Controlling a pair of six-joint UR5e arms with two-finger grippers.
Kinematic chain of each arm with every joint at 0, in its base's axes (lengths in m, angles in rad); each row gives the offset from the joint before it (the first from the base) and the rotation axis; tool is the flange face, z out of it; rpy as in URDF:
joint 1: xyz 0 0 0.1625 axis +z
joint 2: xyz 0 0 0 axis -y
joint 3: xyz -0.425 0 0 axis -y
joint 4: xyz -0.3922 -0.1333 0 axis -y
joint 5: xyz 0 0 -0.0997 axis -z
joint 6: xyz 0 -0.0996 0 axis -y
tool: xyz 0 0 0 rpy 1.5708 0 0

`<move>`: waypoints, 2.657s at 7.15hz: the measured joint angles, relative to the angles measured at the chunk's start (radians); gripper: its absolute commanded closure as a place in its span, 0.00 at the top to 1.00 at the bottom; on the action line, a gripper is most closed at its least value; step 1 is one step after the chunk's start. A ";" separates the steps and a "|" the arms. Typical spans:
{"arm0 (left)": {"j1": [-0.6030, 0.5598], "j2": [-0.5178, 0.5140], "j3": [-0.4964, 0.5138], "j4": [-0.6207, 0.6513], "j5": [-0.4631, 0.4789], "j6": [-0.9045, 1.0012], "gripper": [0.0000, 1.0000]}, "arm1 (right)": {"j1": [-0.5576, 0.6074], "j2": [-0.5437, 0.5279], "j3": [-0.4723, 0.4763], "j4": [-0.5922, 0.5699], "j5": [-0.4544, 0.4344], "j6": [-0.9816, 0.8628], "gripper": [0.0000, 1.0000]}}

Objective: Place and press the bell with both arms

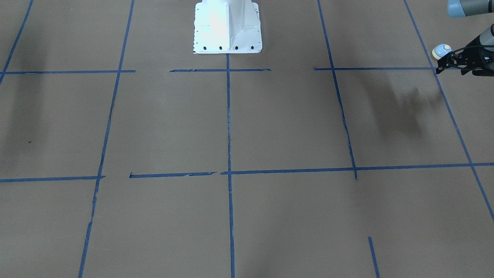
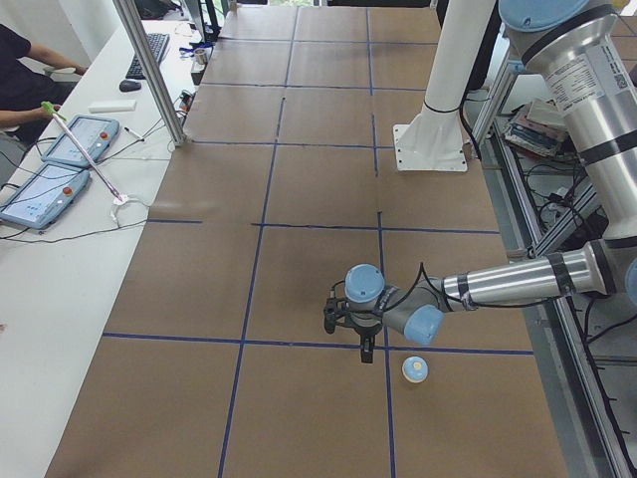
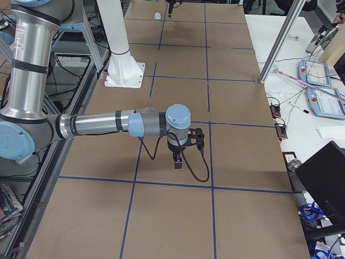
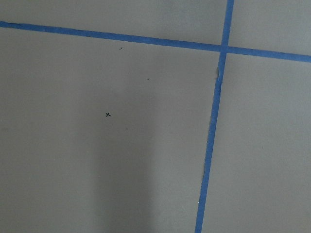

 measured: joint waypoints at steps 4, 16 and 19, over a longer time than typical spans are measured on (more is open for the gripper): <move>0.098 0.075 0.057 -0.116 -0.003 -0.066 1.00 | -0.002 0.002 0.002 0.001 0.003 0.004 1.00; 0.212 0.077 0.136 -0.134 -0.005 -0.070 0.23 | -0.002 -0.001 0.004 0.000 0.008 0.010 1.00; 0.205 0.077 0.120 -0.249 -0.015 -0.099 0.02 | -0.002 -0.001 0.011 0.001 0.008 0.009 1.00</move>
